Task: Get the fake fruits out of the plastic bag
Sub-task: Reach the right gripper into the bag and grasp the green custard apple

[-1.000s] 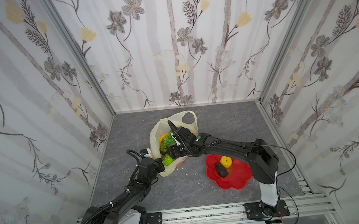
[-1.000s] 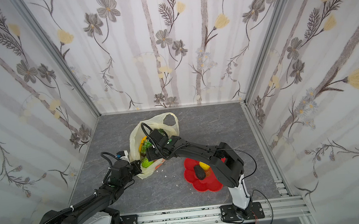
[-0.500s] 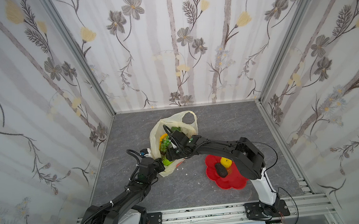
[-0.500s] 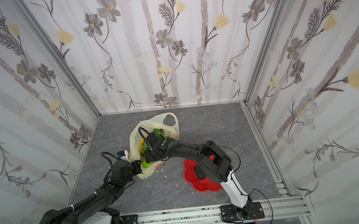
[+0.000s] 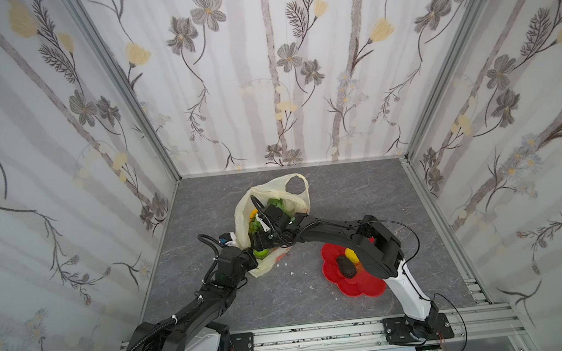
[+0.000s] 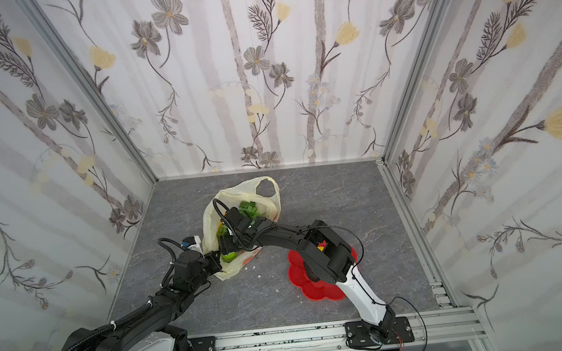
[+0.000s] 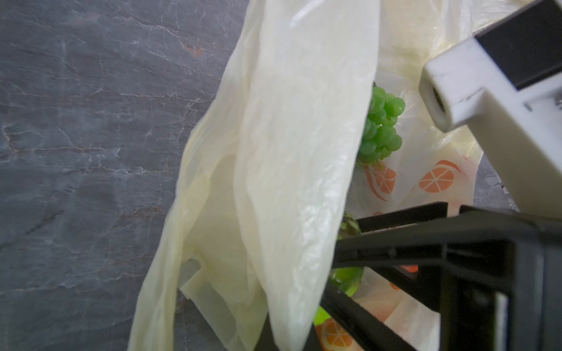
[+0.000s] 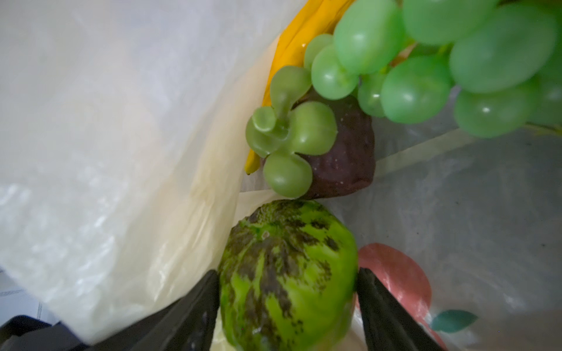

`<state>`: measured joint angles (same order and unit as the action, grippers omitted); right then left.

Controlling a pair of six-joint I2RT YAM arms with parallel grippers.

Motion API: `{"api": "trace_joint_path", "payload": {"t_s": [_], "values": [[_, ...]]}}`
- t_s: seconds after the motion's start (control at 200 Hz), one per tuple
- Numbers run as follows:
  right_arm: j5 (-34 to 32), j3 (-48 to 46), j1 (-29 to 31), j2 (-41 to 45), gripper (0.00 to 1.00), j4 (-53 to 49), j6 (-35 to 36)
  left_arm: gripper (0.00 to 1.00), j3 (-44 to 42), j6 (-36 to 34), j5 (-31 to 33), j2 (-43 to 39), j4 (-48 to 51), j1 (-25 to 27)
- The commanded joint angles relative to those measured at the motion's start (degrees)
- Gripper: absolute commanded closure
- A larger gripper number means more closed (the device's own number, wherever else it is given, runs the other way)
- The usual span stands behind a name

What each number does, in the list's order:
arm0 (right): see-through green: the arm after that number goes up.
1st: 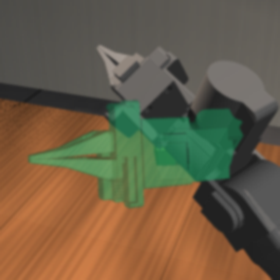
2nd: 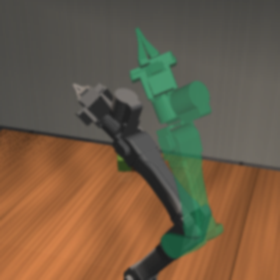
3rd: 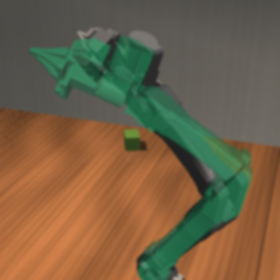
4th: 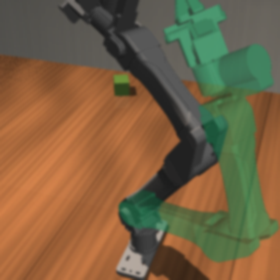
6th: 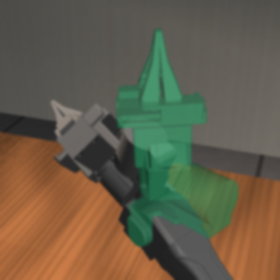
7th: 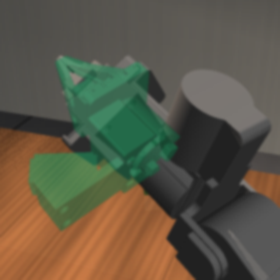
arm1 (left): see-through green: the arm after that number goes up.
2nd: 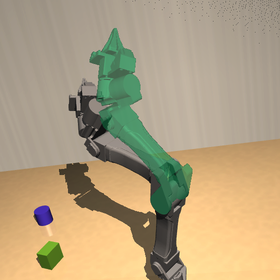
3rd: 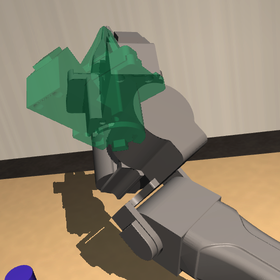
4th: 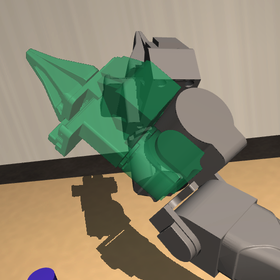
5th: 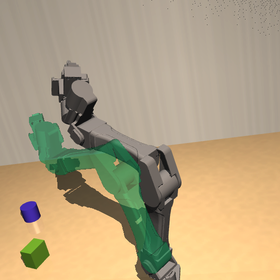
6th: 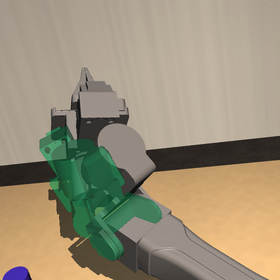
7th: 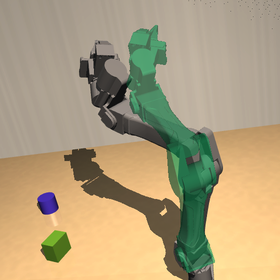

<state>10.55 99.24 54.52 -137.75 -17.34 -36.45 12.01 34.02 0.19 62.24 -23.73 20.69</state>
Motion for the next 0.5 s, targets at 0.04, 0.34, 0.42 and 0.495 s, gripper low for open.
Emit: {"api": "trace_joint_path", "payload": {"t_s": [0.04, 0.34, 0.42, 0.495], "values": [[-0.39, 0.07, 0.06, -1.68, 0.29, -3.05, -0.15, 1.0, 0.47, -0.36, -0.19, -0.18, -0.88, -0.01], [1.23, 0.34, 0.23, -1.66, 0.24, -2.18, 0.25, 1.0, 0.38, -0.34, -0.19, -0.24, -0.88, 0.04], [1.57, 0.52, 0.24, -1.81, 0.26, -1.78, 0.27, 1.0, 0.43, -0.36, -0.19, -0.27, -0.88, -0.02], [1.47, 0.6, 0.24, -1.74, 0.33, -1.94, 0.31, 1.0, 0.42, -0.4, -0.19, -0.3, -0.88, 0.05]]}}
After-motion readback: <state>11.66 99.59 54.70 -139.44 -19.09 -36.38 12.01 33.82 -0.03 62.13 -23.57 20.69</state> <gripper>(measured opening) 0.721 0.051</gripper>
